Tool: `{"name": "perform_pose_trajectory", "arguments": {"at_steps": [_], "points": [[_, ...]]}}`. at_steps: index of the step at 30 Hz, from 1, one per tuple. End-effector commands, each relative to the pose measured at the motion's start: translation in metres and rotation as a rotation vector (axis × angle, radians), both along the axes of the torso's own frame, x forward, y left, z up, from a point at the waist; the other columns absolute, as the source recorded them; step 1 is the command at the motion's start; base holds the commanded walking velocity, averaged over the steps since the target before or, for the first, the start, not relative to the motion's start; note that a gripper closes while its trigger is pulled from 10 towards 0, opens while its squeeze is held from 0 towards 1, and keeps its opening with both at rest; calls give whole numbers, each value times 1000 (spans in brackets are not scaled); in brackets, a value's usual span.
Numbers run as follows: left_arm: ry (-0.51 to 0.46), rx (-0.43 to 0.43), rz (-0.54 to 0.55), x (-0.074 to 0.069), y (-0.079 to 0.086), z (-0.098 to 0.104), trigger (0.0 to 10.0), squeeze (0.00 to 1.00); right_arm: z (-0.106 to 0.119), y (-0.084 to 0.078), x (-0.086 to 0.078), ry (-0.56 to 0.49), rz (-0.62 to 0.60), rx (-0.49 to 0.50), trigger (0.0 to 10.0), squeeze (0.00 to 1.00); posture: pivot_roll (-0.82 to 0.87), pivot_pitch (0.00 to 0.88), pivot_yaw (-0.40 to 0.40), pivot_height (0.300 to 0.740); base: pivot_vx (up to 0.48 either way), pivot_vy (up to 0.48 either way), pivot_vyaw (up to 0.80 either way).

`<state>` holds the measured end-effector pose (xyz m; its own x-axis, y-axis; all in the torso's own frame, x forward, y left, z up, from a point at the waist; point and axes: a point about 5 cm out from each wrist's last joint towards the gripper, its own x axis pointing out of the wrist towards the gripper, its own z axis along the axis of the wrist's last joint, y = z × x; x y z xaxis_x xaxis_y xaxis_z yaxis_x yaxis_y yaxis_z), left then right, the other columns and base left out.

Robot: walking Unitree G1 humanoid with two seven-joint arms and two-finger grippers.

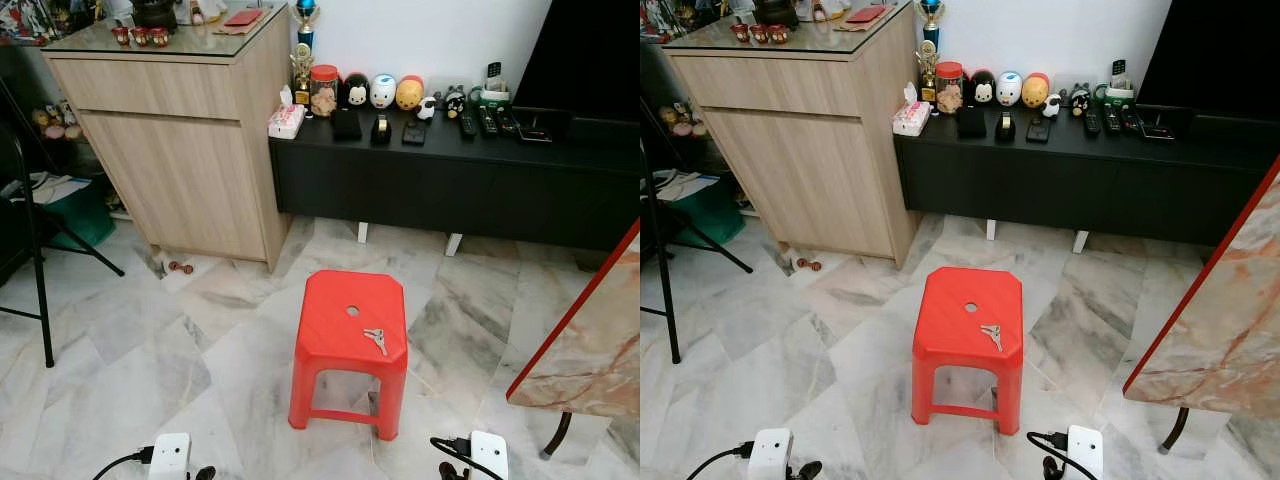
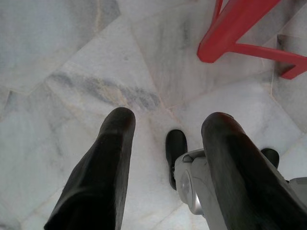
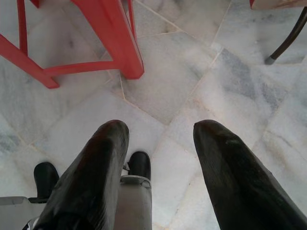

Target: Hang keys on a hook

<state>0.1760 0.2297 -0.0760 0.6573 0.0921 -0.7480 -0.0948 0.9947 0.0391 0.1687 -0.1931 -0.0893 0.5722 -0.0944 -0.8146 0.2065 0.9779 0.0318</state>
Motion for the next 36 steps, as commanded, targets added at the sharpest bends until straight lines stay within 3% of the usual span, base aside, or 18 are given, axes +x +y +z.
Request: {"name": "perform_pose_trajectory", "arguments": {"at_steps": [1, 9, 36], "points": [[-2, 5, 4, 1, 1, 1, 10000, 0, 0, 1, -1, -5, 11, 3, 10000, 0, 110, 37, -17, 740, 0, 0, 0], [-6, -2, 10, 2, 0, 1, 10000, 0, 1, 3, 2, -26, -11, 16, 10000, 0, 111, 34, -16, 740, 0, 0, 517], [-16, -2, 13, 2, 1, 2, 10000, 0, 0, 5, 1, -22, -3, 23, 10000, 0, 117, 35, -18, 740, 0, 381, 0]]}}
